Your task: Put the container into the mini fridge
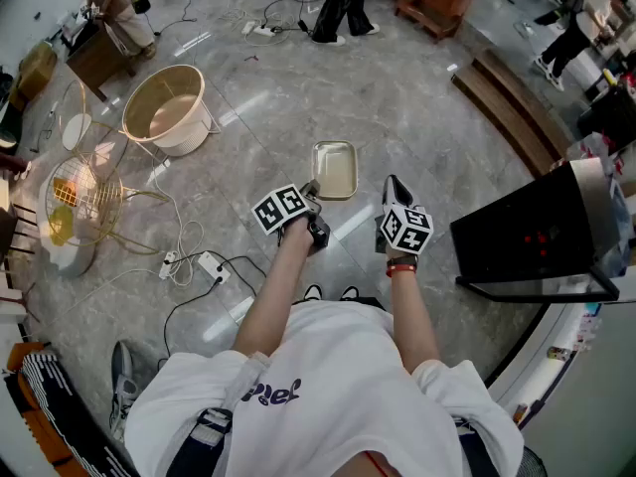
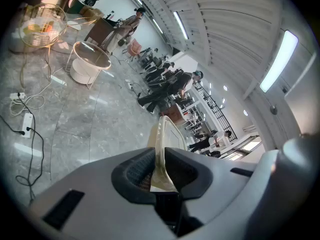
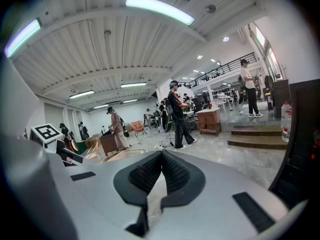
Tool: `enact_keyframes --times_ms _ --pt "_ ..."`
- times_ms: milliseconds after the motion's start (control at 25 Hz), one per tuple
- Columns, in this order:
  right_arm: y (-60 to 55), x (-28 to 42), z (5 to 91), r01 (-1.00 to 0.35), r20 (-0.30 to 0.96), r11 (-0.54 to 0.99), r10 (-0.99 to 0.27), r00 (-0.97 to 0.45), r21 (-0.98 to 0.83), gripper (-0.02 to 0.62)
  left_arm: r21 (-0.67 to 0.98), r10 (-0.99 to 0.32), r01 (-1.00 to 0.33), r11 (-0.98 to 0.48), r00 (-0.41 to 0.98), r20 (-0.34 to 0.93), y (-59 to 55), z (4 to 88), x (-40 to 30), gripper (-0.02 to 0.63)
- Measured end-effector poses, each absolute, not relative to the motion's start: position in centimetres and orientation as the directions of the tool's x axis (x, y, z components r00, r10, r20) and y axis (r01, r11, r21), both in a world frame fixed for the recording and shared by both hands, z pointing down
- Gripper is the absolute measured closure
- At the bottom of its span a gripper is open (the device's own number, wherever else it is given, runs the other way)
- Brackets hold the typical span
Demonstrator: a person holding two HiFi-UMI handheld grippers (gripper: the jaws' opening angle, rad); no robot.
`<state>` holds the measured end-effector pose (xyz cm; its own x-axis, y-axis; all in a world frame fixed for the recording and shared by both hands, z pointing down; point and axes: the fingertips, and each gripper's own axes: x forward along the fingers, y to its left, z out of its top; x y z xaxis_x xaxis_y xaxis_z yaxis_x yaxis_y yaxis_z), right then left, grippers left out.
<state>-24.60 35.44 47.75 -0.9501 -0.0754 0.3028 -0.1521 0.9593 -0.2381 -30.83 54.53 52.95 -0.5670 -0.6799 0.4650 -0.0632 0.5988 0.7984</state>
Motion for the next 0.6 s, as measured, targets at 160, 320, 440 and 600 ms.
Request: enact_keyframes --times_ms 160,320,440,600 --pt "33.7 -24.8 47.9 -0.149 0.293 0.959 -0.074 -0.953 -0.243 0.581 0.808 -0.681 -0.059 0.587 -0.576 0.453 52.8 52.8 -31.3 0.532" --pt "32.0 -24.4 47.5 -0.167 0.265 0.954 -0.099 -0.959 -0.247 0.580 0.806 -0.692 -0.069 0.588 -0.559 0.457 51.0 53.1 -31.0 0.532" --pt "30.2 -23.6 47.3 -0.174 0.259 0.955 -0.111 -0.960 -0.238 0.580 0.805 -0.703 -0.081 0.588 -0.544 0.459 48.7 53.2 -30.3 0.532" --pt "26.5 -21.9 47.3 -0.198 0.256 0.949 -0.135 -0.957 -0.243 0.580 0.805 -0.725 -0.107 0.584 -0.516 0.457 44.2 53.1 -29.2 0.532"
